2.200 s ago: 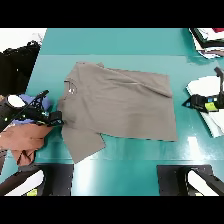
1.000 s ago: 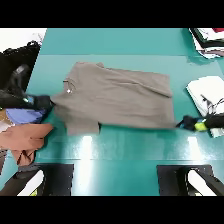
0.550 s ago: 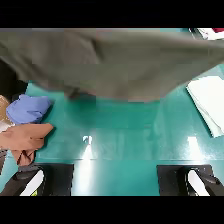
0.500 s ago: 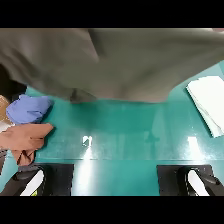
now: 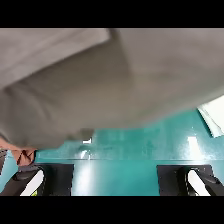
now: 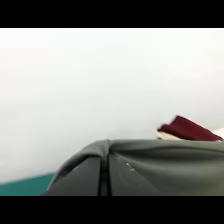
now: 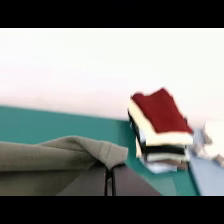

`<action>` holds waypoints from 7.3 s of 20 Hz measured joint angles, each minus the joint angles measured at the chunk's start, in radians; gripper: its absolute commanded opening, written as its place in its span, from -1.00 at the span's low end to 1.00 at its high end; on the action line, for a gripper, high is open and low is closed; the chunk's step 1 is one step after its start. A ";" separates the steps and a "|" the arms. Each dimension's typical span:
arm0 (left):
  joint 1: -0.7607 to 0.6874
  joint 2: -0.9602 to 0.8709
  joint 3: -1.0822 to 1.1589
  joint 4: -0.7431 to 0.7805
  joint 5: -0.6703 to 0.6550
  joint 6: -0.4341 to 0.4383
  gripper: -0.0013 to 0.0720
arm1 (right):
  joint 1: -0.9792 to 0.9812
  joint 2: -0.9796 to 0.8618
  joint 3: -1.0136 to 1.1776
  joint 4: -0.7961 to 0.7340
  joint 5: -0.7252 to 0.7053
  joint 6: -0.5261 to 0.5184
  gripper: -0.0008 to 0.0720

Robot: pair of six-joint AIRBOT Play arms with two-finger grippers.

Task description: Fold the shirts.

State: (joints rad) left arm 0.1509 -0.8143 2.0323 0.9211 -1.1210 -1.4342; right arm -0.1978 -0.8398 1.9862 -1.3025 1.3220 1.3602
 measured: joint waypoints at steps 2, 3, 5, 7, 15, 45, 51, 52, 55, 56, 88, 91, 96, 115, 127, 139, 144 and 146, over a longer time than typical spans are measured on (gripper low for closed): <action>0.000 -0.030 -0.116 -0.028 -0.021 0.002 -0.89 | 0.001 -0.060 -0.019 0.000 0.050 0.006 -0.94; -0.005 -0.055 -0.167 -0.043 -0.035 0.006 -0.89 | 0.001 -0.097 -0.042 0.000 0.082 0.008 -0.94; -0.040 -0.126 -0.265 -0.048 -0.063 0.022 -0.89 | 0.002 -0.178 -0.102 -0.003 0.132 0.010 -0.94; -0.109 -0.229 -0.328 -0.010 -0.083 0.040 -0.89 | 0.002 -0.261 -0.172 -0.009 0.167 0.011 -0.94; -0.228 -0.727 -0.376 0.200 0.096 0.005 -0.89 | 0.005 -0.681 -0.302 0.006 0.110 0.013 -0.94; -0.201 -0.565 -0.904 0.308 -0.092 -0.050 0.16 | 0.020 -0.489 -0.695 0.082 0.031 0.014 0.08; -0.203 -0.268 -1.323 0.185 -0.060 -0.073 0.16 | 0.001 -0.307 -0.884 0.100 -0.003 -0.001 0.08; -0.203 -0.237 -1.374 0.156 -0.048 -0.075 0.16 | 0.001 -0.290 -0.901 0.105 -0.007 -0.002 0.08; -0.203 -0.190 -1.477 0.082 -0.005 -0.079 0.16 | -0.001 -0.266 -0.928 0.116 -0.011 -0.002 0.08; -0.203 -0.182 -1.502 0.056 0.016 -0.079 0.16 | -0.001 -0.261 -0.933 0.126 -0.014 -0.003 0.08; -0.346 -0.162 -1.436 -0.039 0.178 -0.076 -0.88 | -0.405 -0.201 -1.483 0.249 -0.052 -0.092 -0.10; -0.346 -0.162 -1.436 -0.038 0.178 -0.076 -0.89 | -0.407 -0.243 -1.488 0.314 -0.082 -0.117 -0.34; -0.346 -0.143 -1.434 -0.022 0.167 -0.080 -0.89 | -0.366 -0.273 -1.481 0.342 -0.114 -0.160 -0.94; -0.348 0.055 -1.263 0.249 -0.121 -0.207 -0.89 | -0.106 0.020 -1.115 0.064 0.159 0.034 -0.94; -0.347 -0.443 -0.902 0.362 0.232 -0.164 0.65 | 0.024 -0.568 -0.692 0.148 0.039 0.051 0.16; -0.356 -0.475 -0.805 0.255 0.112 -0.157 -0.88 | -0.184 -0.713 -0.795 0.264 0.097 -0.136 0.66; -0.422 -0.491 -0.805 0.224 0.143 -0.154 -0.88 | -0.152 -0.814 -0.788 0.369 0.106 -0.187 0.33; -0.457 -0.516 -0.804 0.220 0.151 -0.155 -0.89 | -0.127 -0.843 -0.774 0.370 0.097 -0.194 -0.86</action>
State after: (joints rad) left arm -0.3058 -1.3304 1.2285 1.1416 -0.9695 -1.5894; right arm -0.3244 -1.6833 1.2118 -0.9329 1.4185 1.1664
